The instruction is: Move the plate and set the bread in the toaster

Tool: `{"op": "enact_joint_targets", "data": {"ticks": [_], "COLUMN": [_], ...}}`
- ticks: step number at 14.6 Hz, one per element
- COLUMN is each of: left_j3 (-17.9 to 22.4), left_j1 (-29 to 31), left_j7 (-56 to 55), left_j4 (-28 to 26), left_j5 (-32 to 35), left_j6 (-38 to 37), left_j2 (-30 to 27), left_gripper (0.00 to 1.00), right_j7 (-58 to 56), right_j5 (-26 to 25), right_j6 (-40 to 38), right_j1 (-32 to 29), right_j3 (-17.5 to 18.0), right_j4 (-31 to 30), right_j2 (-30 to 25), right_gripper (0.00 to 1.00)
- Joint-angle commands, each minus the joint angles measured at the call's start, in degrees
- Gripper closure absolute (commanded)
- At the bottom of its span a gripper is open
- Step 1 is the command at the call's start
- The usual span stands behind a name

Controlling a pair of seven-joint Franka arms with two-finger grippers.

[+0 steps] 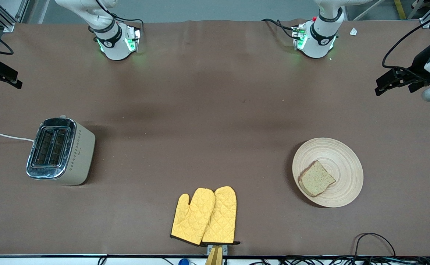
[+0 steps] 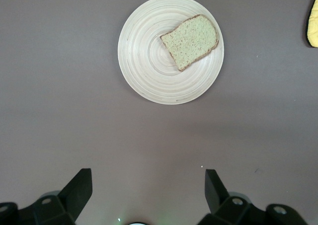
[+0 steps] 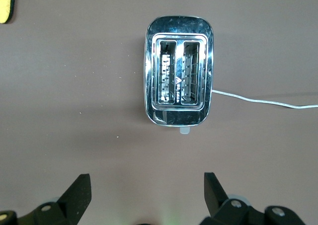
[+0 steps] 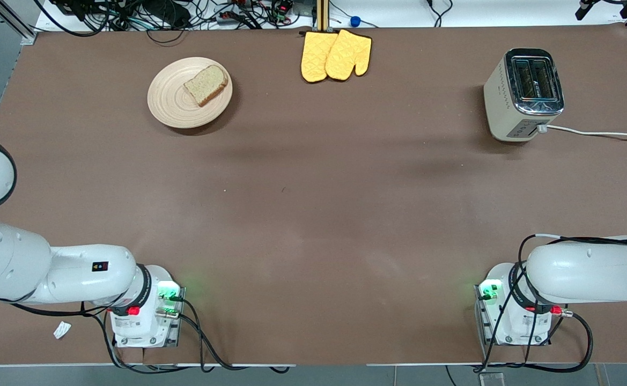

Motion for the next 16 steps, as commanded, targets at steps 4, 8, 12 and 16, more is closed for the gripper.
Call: {"op": "enact_joint_targets", "data": {"ticks": [4,8,12,16], "left_j3": [0.41,4.71,4.98,4.98], "left_j1": [0.28,2.21,10.55,17.14], "left_j7": [1.07,7.02,13.37,18.37], "left_j4": [4.04,10.46,10.20,10.20], "left_j5": [0.07,-0.98,-11.41,-22.74], "left_j6": [-0.73,-0.04,9.70,16.39], "left_j2": [2.73,10.28,18.09,27.85], "left_gripper": [0.00,0.00,0.00,0.00], "right_j7": [0.49,0.49,0.49,0.49], "right_j5": [0.75,0.75,0.67,0.67], "right_j6": [0.57,0.49,0.48,0.31], "right_j1": [0.12,1.08,1.97,1.88], "right_j3": [0.42,0.60,0.51,0.42], "right_j4": [-2.92,-2.92,-2.83,-2.83], "right_j2": [-2.52,-2.43,-2.52,-2.61], "right_gripper": [0.00,0.00,0.00,0.00]}}
